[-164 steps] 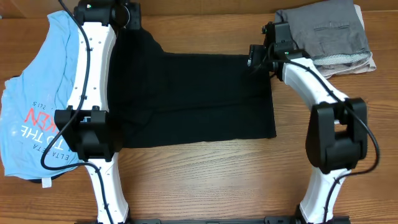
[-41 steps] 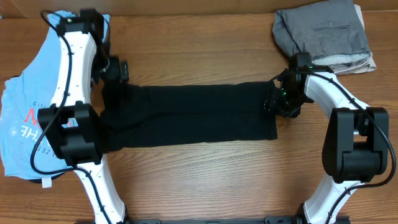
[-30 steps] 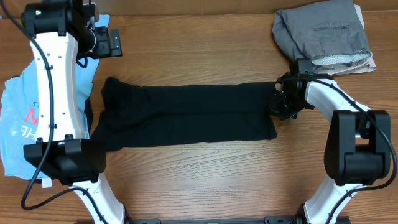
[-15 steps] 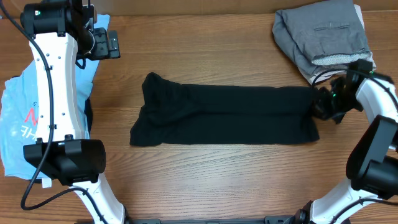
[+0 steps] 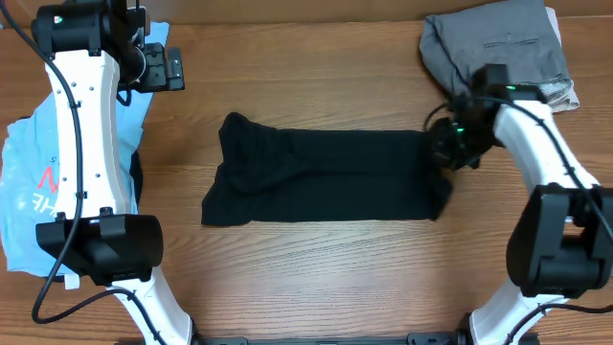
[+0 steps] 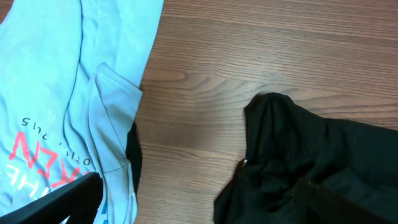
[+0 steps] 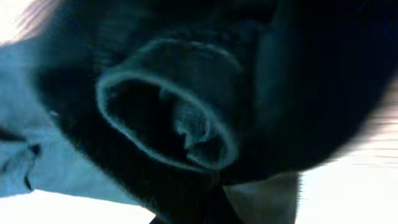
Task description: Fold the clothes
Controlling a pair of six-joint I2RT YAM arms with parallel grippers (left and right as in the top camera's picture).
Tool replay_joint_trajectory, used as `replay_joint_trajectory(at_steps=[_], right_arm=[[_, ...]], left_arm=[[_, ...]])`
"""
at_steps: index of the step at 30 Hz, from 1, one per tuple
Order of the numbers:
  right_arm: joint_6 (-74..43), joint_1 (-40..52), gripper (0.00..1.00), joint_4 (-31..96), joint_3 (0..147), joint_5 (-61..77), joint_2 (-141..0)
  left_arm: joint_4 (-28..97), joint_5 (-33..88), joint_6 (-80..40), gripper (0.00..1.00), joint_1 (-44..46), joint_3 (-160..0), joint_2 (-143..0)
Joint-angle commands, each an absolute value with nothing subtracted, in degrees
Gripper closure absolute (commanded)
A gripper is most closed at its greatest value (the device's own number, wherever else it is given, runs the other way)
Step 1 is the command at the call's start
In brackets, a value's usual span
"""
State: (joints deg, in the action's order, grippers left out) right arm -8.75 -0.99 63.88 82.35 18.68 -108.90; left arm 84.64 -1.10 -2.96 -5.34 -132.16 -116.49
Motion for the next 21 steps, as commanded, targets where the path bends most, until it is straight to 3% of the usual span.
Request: replay_joint_trajectory(at_steps=[1,14,21], right_arm=[[-8.6,3.9,0.96,63.5,83.7,19.6,-107.2],[-14.0,16.4,0.96,56.7,83.7,16.0,-107.2],[-16.8,18.8,0.96,53.5,83.6,14.6,-107.5]], left_arm=[[84.5,-1.4,-2.1,0.00,-5.2,-132.9,-116.3],[84.0,0.5,-1.7,0.00,-5.2,-132.8,-116.9],[83.9,0.7,-1.2,0.00,-5.2,-132.1,-116.9]])
